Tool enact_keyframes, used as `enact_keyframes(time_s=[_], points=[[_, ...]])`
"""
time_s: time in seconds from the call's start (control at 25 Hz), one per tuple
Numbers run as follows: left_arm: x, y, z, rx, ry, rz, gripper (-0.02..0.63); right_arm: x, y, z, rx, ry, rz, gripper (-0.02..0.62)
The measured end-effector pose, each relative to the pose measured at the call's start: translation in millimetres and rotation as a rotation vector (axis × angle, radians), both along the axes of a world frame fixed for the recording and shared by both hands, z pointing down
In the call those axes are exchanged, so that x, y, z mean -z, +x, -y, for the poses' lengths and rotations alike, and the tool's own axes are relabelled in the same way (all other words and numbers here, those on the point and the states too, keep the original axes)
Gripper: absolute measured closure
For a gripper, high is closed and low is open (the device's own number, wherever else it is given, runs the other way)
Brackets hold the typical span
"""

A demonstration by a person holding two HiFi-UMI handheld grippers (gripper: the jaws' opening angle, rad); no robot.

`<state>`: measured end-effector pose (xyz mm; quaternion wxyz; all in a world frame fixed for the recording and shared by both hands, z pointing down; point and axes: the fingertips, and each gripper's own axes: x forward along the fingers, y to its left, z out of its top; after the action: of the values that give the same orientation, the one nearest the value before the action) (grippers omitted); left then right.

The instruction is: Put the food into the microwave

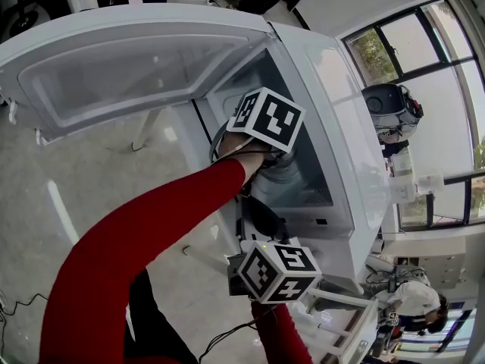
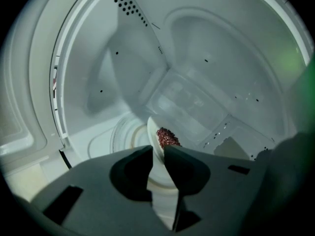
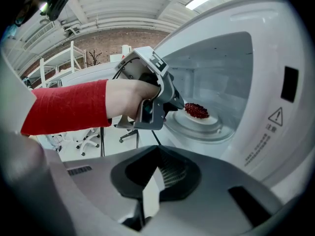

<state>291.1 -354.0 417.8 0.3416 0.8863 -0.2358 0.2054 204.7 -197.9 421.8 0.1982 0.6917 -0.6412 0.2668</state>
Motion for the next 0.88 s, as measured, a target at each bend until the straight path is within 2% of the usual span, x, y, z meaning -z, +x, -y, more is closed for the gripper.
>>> enact_keyframes(time_s=[0.32, 0.52, 0.88], points=[[-1.2, -0.1, 0.3, -0.049, 0.147, 0.081, 0.511, -7.9, 6.1, 2.7, -0.021, -0.046, 0.019, 0.581], [-12.5, -4.3, -0.5, -0.029, 0.108, 0.077, 0.500, -9.1, 9.2, 5.2, -0.028, -0.057, 0.044, 0.581], [-16.2, -5.4, 3.3, -0.043, 0.192, 0.137, 0.480, -12.8, 9.3, 6.2, -0.026, -0.066, 0.056, 0.581]])
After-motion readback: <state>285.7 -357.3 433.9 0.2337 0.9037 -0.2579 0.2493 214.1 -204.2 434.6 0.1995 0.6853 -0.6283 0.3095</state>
